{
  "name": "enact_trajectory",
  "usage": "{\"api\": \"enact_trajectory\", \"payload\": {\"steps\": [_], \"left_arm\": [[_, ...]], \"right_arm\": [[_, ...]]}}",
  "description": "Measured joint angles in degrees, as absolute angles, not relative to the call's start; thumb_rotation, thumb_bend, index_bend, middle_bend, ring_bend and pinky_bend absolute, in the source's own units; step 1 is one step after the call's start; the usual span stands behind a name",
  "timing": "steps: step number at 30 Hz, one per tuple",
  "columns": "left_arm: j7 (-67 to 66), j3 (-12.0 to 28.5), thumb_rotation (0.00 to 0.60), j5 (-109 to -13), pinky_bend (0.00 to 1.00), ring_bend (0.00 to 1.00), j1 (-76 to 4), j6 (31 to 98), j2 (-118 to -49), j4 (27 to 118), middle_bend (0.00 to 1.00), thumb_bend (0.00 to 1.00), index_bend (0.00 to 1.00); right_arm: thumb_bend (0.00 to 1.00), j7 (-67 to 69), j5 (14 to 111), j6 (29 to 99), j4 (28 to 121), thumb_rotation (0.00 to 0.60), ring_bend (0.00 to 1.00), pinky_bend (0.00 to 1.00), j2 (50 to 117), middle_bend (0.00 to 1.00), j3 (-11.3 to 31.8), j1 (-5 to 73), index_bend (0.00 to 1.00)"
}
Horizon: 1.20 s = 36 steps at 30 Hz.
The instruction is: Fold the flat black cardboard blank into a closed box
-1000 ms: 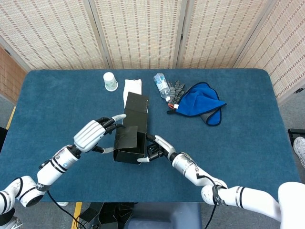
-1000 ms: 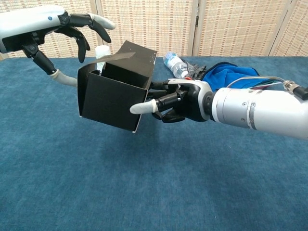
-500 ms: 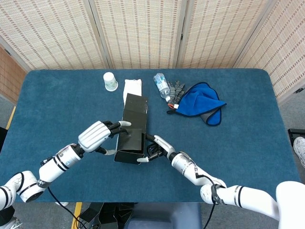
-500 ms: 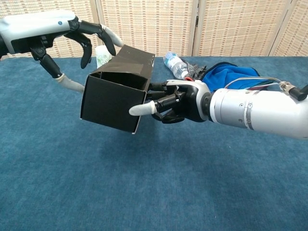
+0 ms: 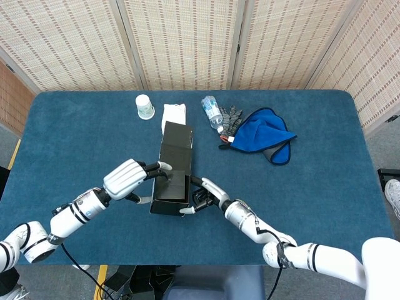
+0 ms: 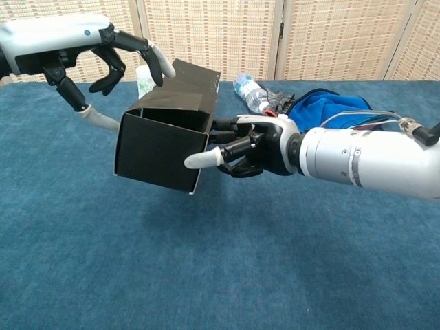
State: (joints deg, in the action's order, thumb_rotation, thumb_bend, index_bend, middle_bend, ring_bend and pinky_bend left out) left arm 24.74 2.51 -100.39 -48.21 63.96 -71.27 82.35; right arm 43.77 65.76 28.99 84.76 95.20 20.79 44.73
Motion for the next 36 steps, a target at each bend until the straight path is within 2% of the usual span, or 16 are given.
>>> {"api": "enact_trajectory", "payload": {"steps": [11,23,36], "left_arm": [[23.6,1.0,0.6,-101.4,0.59,0.75,-50.0,61.5,-70.5,82.7,0.22,0.04,0.33],[19.4,-0.8,0.6,-102.4,0.59,0.75,-51.2,59.1,-69.8,83.9,0.22,0.04,0.38],[17.5,-2.7,0.6,-102.8,0.59,0.75,-51.6,57.4,-71.4,83.4,0.32,0.21,0.46]], "right_arm": [[0.31,43.6,65.8,27.2,83.5,0.6,0.76,1.0,95.1,0.42,21.0,45.8,0.32],[0.32,44.0,67.2,26.8,82.6,0.6,0.76,1.0,95.4,0.42,21.0,46.3,0.33],[0.32,44.8,68.8,27.3,81.7,0.6,0.76,1.0,95.6,0.42,20.3,46.1,0.34]]}}
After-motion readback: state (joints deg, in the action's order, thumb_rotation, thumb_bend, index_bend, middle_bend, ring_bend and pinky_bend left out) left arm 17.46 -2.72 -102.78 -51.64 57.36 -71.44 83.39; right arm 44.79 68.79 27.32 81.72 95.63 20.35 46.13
